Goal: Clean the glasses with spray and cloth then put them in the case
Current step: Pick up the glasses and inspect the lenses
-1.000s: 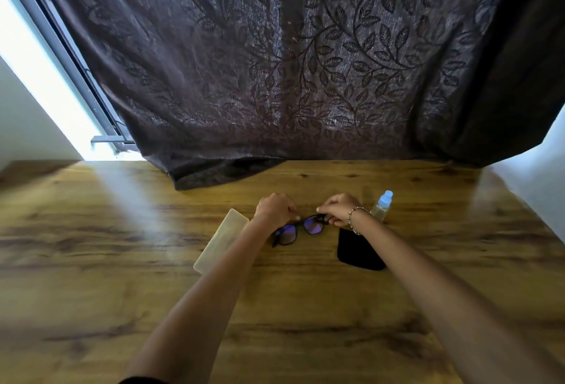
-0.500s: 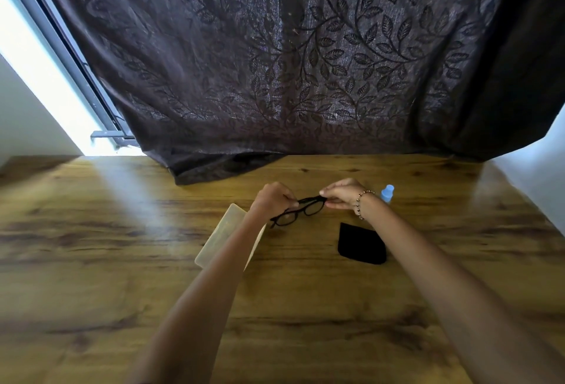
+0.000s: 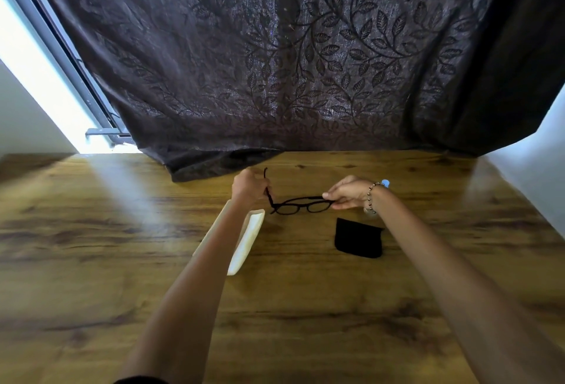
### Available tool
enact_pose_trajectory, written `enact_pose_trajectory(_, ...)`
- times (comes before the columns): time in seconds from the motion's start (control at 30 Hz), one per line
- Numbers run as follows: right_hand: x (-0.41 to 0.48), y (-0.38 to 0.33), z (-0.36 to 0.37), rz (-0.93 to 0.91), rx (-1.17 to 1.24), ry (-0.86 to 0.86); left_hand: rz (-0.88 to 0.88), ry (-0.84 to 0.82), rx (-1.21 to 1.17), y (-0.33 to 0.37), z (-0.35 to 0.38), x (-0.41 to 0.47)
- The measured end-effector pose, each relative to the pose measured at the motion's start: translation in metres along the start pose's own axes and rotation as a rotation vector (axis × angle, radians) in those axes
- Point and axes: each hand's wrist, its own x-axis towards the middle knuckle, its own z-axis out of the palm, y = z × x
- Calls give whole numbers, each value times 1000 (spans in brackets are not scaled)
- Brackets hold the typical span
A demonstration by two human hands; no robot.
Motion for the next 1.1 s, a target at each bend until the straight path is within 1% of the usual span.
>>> enact_pose_trajectory(0.07, 0, 0, 0, 0, 7, 5, 15, -22, -28, 0, -5, 1)
enact_pose_trajectory(0.17, 0, -4, 2, -3, 24, -8, 112, -62, 60, 0, -9, -2)
enact_pose_trajectory(0.23, -2, -6, 2, -6, 43, -29, 265, -63, 193, -4, -13, -8)
enact_pose_trajectory(0.3, -4, -7, 1, -8, 61, -66, 456, -7, 303, -11, -19, -17)
enact_pose_trajectory(0.4, -7, -11, -1, -11, 68, -123, 737, 62, 374, -22, -29, -30)
enact_pose_trajectory(0.47, -10, -15, 0, -10, 52, -132, 863, 82, 433, -25, -34, -36)
enact_pose_trajectory(0.57, -12, -21, 3, -2, 28, -125, 932, 127, 477, -24, -39, -43)
enact_pose_trajectory(0.7, -15, -26, 4, 33, -15, -131, 1020, 153, 604, -24, -41, -47)
enact_pose_trajectory(0.83, -16, -29, 7, 34, 20, -55, 1117, 193, 639, -24, -44, -55)
enact_pose_trajectory(0.93, -17, -27, 10, 9, 93, 10, 1102, 191, 659, -21, -46, -59)
enact_pose_trajectory(1.1, -24, -18, 15, -107, 216, 142, 1108, 199, 718, -17, -48, -69)
